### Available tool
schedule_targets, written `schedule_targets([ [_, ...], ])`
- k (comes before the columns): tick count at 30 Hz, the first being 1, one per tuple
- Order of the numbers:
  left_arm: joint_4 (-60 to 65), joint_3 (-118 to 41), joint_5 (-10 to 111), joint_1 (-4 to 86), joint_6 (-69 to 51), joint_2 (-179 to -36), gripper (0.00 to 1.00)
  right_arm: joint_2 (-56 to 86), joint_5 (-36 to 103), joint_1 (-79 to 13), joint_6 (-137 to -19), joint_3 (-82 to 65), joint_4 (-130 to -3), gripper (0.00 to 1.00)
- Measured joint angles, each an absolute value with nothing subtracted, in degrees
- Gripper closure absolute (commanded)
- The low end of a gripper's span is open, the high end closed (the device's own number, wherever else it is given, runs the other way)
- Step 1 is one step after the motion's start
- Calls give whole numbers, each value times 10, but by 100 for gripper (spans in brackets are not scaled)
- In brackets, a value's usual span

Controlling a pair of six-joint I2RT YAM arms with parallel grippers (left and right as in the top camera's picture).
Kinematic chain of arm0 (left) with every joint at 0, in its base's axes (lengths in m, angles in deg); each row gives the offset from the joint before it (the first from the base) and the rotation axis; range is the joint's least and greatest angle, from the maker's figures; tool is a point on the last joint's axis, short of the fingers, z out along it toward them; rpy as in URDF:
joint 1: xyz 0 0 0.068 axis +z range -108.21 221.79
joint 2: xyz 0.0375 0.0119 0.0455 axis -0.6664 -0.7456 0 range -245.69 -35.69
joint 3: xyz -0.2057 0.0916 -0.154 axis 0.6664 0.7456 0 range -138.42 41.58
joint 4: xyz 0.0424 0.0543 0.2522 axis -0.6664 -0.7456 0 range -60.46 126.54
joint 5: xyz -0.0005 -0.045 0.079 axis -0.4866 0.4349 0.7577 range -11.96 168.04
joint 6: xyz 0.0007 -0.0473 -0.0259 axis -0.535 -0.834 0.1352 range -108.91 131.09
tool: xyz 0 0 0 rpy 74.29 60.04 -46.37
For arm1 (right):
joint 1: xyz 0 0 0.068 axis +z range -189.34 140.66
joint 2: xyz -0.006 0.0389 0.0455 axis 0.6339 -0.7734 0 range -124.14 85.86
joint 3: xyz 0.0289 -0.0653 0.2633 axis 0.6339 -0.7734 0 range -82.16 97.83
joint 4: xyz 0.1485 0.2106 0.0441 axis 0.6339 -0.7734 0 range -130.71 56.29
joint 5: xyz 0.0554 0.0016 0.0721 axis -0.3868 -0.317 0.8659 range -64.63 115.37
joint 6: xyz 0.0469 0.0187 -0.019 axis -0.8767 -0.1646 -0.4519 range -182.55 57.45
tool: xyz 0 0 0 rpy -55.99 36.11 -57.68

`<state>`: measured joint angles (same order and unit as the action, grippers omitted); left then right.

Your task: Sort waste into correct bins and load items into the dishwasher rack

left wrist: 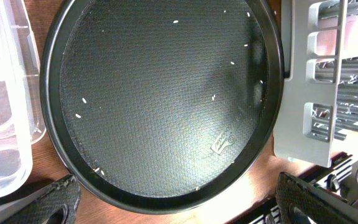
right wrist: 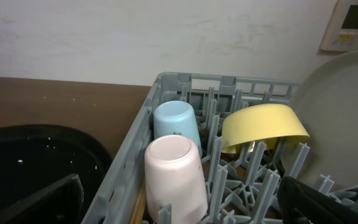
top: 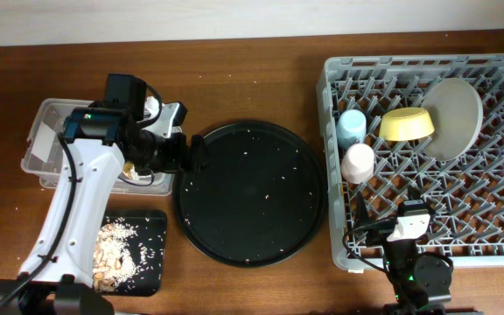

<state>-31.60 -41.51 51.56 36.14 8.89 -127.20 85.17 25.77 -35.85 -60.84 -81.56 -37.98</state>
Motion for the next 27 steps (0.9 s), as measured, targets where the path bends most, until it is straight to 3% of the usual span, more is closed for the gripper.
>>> schedule_targets([
  [5, -293, -394, 531, 361, 89, -1236, 0, 852, 256, -359, -609, -816, -380, 2],
  [8, -83, -239, 548, 361, 89, -1068, 0, 852, 254, -359, -609, -815, -380, 2],
  [13, 306, 179, 559, 359, 89, -737, 1, 852, 252, -359, -609, -815, -380, 2],
  [15, 383, 269, 572, 359, 89, -658, 1, 852, 252, -359, -609, -815, -380, 2],
  [20, 383, 398, 621, 359, 89, -553, 1, 852, 252, -359, -608, -815, -380, 2],
  [27, 324, 406, 703, 431, 89, -456, 1, 852, 252, -359, -609, -815, -380, 2],
])
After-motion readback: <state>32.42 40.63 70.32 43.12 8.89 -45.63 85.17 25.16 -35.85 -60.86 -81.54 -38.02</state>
